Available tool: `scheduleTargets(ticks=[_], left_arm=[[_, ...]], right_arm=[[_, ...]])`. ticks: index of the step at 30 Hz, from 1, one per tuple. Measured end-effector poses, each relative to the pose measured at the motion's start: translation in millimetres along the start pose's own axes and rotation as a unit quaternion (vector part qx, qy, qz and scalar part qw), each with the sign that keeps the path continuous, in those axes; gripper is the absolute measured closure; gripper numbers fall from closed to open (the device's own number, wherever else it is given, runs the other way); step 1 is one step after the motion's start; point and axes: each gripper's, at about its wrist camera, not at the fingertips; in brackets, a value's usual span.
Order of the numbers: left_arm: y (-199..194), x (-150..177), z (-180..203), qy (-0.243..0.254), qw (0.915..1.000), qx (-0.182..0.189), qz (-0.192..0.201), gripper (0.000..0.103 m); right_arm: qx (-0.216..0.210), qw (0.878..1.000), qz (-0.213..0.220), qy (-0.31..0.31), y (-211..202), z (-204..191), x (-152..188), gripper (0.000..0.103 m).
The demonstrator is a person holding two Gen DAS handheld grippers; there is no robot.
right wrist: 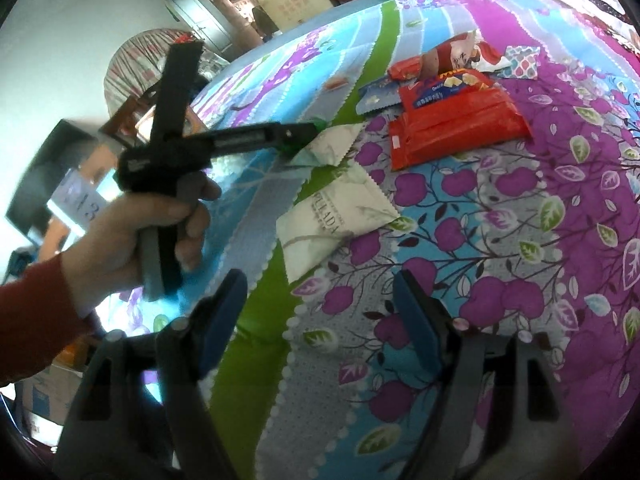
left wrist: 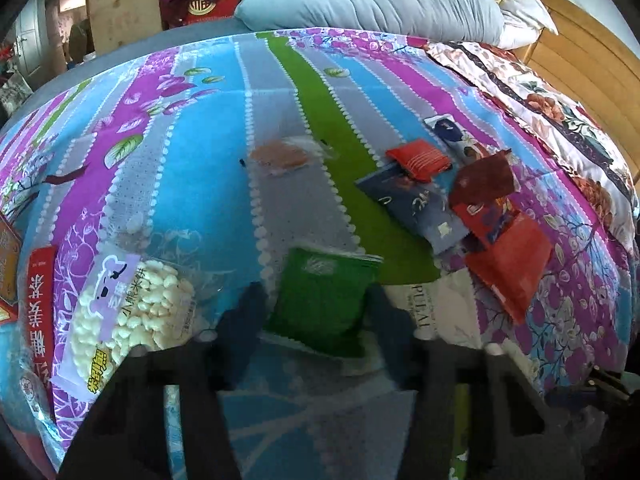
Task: Organize snacks
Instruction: 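Grasp the green packet with the left gripper while the right grasps the cream PULADA bag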
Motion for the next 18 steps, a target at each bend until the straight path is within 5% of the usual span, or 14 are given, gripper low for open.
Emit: scheduleTargets(ticks=[7, 12, 17, 18], left_arm=[[-35, 17, -3, -0.019, 0.9993, -0.006, 0.031, 0.062], [-78, 38, -15, -0.047, 0.9972, -0.004, 0.059, 0.062], [-110, 53, -26, -0.079, 0.9940, 0.003, 0.075, 0.062], [-115, 55, -26, -0.080, 0.9937, 0.004, 0.078, 0.062]], right_arm=[[0.046, 0.994, 0.013, -0.093, -9, -22, -22, 0.026], [0.066, 0.986, -0.028, -0.152, 16, -32, -45, 0.016], [0.110, 0.976, -0.071, -0.173, 48, -30, -48, 0.017], [0.123, 0.975, -0.067, -0.172, 49, -28, -46, 0.024]])
Point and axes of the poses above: each gripper's, at about its wrist camera, not at the fingertips, and y roughly the way its jaws point, z to its right, x to its underside, and after that the axes turned 9 degrees about -z, right-handed
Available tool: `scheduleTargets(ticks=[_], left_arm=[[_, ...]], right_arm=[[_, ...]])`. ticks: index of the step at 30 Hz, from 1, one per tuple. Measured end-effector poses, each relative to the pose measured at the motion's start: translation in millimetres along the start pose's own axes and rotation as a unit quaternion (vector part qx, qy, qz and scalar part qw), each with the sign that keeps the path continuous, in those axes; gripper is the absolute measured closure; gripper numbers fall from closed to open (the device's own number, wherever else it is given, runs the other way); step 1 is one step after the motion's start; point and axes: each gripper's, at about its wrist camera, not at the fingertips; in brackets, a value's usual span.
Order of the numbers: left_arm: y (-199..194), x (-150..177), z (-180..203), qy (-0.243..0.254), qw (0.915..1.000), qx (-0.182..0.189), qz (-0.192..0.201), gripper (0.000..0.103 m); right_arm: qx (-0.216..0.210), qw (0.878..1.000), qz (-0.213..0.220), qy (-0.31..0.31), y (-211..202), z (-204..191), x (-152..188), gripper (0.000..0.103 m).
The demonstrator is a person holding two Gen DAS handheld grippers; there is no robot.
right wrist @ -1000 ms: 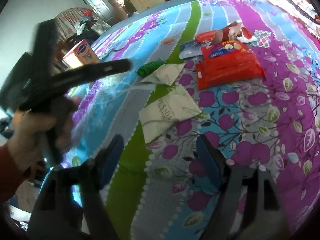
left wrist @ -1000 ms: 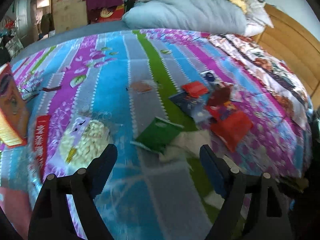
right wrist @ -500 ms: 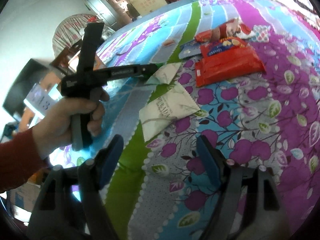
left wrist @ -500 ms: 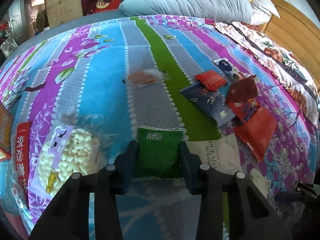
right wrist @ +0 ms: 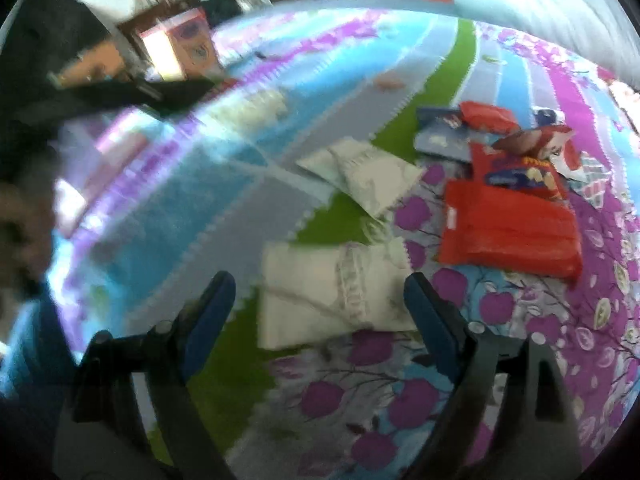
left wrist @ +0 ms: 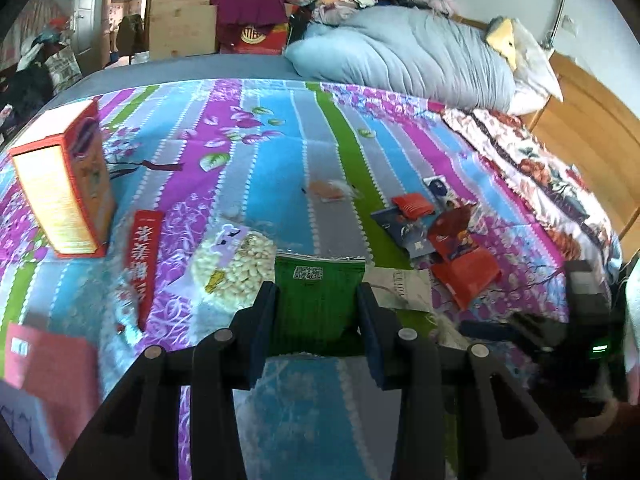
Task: Organize snacks
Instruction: 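Grasp the green packet with the left gripper while the right grasps the cream PULADA bag, then carry the green packet and cream bag over the clear bowl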
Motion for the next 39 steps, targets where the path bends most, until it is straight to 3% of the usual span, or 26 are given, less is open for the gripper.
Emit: scheduleTargets(ticks=[6, 16, 21, 26, 29, 34, 39], left_arm=[[-22, 3, 1, -0.002, 0.9999, 0.005, 0.016, 0.062], [-86, -2, -11, -0.012, 0.9973, 0.000, 0.072, 0.062], [-148, -9, -35, -0.028, 0.9918, -0.013, 0.124, 0.062], [-221, -7, -90, -0.060, 0.9804, -0.064, 0.177, 0.062], [-259, 0, -136, -0.090, 0.9710, -0.106, 0.194, 0.062], [-321, 23, -221, -0.149, 0.9485, -0.174, 0.219, 0.062], [-366, 50, -312, -0.221, 0.9220, -0.226, 0.224, 0.062]], right_arm=[[0.008, 0.999, 0.028, 0.029, -14, 7, 1, 0.057], [0.044, 0.995, 0.090, 0.009, -66, -18, -12, 0.062], [0.043, 0.987, 0.151, -0.020, -123, -49, -54, 0.062], [0.023, 0.976, 0.203, -0.078, -170, -111, -114, 0.062], [-0.015, 0.966, 0.227, -0.122, -191, -165, -156, 0.062], [-0.072, 0.953, 0.230, -0.181, -198, -255, -210, 0.062], [-0.125, 0.945, 0.195, -0.232, -182, -350, -253, 0.062]])
Point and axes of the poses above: each gripper's, at about its wrist camera, not at the fingertips, and y roughly the way its jaws point, z to its right, x to its underside, and after that the axes turned 9 degrees about -z, right-handed
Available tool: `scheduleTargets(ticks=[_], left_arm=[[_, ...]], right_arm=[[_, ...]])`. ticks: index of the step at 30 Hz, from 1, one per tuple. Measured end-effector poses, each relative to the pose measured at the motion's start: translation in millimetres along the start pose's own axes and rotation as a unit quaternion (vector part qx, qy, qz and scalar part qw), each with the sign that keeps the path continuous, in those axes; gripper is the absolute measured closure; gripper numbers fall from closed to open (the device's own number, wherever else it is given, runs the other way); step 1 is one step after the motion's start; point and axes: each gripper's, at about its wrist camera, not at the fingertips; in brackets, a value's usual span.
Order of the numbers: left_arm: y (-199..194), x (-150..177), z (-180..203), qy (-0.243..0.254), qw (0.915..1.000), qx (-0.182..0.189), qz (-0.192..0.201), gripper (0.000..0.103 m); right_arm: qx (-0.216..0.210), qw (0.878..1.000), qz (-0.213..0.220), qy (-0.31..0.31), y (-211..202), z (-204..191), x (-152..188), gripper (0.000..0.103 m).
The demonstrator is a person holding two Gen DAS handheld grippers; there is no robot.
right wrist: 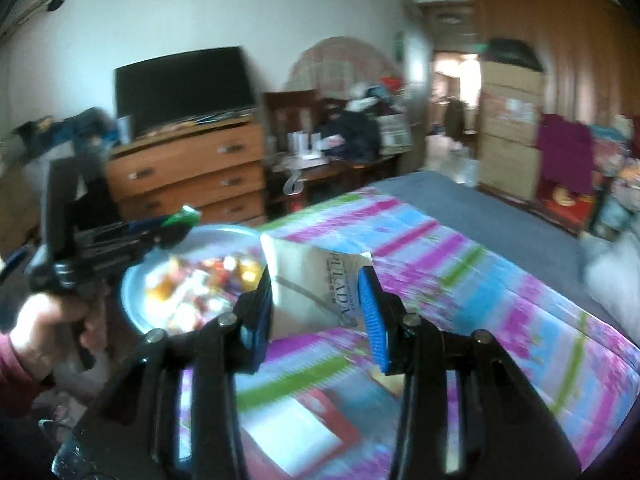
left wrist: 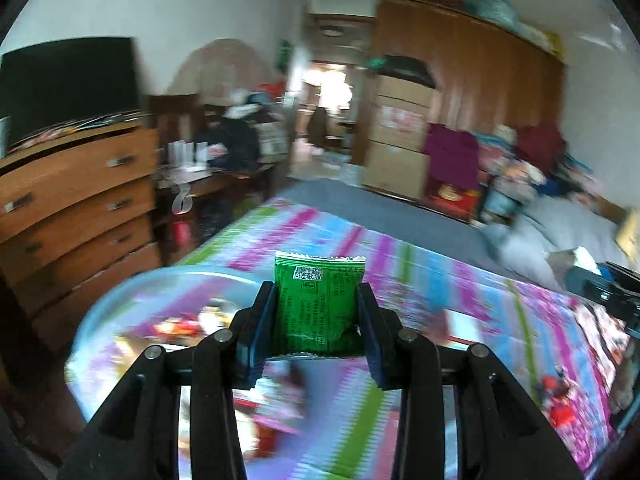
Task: Organize snacks
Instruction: 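Carry the green packet and cream bag over the clear bowl, then open both grippers to release the packets into the bowl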
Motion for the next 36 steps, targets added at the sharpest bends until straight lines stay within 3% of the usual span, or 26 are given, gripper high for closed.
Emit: scheduleTargets(ticks=[5, 14, 36], left_arm=[[24, -11, -70, -0.035, 0.9975, -0.055, -0.027, 0.062], [60, 0, -113, -0.057, 0.9932, -0.079, -0.063, 0.062], [84, 9, -135, -0.077, 0.9899, -0.079, -0.089, 0.062]], right_arm=[[-0.061, 0.997, -0.036, 0.005, 61, -43, -43, 0.062], [-0.102, 0.987, -0.124, 0.007, 148, -85, -63, 0.062], [-0.107, 0.982, -0.153, -0.001, 190, -109, -71, 0.060]])
Point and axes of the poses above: each gripper's, at about its wrist camera, not at the fingertips, and y roughly the way its jaws point, z to its right, x to its underside, and after that the axes turned 9 degrees about -z, right-handed
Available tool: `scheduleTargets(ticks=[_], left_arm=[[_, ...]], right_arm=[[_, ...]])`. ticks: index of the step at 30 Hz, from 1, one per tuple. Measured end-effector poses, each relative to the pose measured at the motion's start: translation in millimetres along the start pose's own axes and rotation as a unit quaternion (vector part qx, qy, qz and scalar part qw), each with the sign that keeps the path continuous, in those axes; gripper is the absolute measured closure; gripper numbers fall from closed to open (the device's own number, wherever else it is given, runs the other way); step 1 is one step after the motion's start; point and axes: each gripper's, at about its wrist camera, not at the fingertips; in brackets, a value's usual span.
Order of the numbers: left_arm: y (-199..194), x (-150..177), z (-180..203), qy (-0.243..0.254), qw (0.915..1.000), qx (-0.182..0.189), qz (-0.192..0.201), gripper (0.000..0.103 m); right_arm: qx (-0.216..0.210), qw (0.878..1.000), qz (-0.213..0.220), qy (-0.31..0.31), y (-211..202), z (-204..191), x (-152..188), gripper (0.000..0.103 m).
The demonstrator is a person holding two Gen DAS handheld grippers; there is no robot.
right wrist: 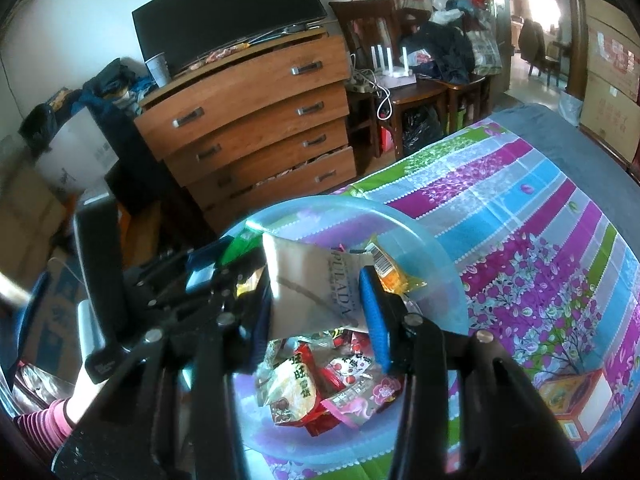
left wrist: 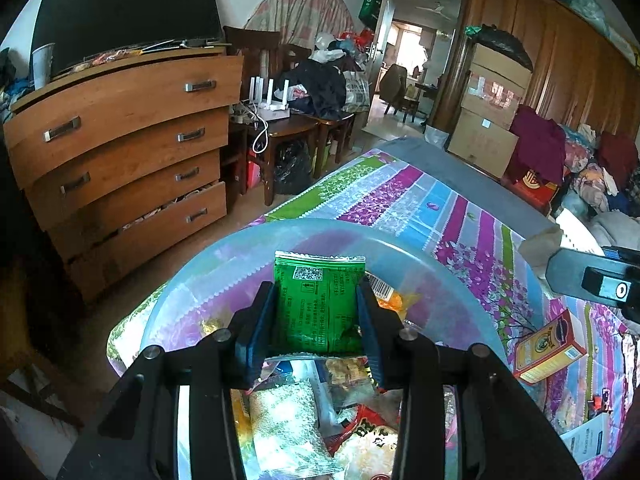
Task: Organize snacks
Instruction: 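Open both grippers to release the packets into the bowl, then withdraw both grippers from the bowl toward the bedspread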
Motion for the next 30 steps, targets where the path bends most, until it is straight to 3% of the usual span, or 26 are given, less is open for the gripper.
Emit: scheduleTargets(ticks=[2, 6, 10, 14, 16, 22, 26, 30], left_arm=[[1, 1, -1, -0.002, 1.0000, -0.003, -0.001, 0.059], [1, -1, -3, -0.006, 0.9999, -0.014, 0.004, 0.029], [2, -2, -5, -0.009, 0.9998, -0.020, 0.005, 0.022], [4, -1, -6, -0.014, 0.9995, -0.027, 0.006, 0.011], [4, 0, -6, -0.017, 0.9994, -0.030, 0.007, 0.011], [-6, 2, 4, -0.012, 0.9992, -0.035, 0.013, 0.011], [-36, 9, 28, 0.011, 0.9981, -0.032, 0.052, 0.011], [-66, 16, 65, 0.043, 0.9956, -0.019, 0.081, 0.011]], right_arm=[[0.000, 1.000, 0.000, -0.002, 2, -2, 0, 0.058], [-0.003, 1.000, -0.002, -0.002, 5, -2, -1, 0.051], [-0.003, 1.000, -0.002, -0.002, 6, -2, 0, 0.048], [-0.001, 1.000, 0.009, 0.006, 4, 1, 1, 0.020], [0.007, 1.000, 0.019, 0.009, 1, 3, 3, 0.013], [0.031, 0.998, 0.052, 0.003, -26, 2, 14, 0.013], [0.055, 0.992, 0.109, -0.004, -73, 1, 41, 0.012], [0.089, 0.983, 0.160, 0.003, -118, 7, 77, 0.003]])
Point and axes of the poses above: each gripper's, at about its wrist camera, not at the fingertips, and y roughly the way its jaws point, z to its right, x to its underside, and after that the axes turned 9 degrees about -z, right-handed
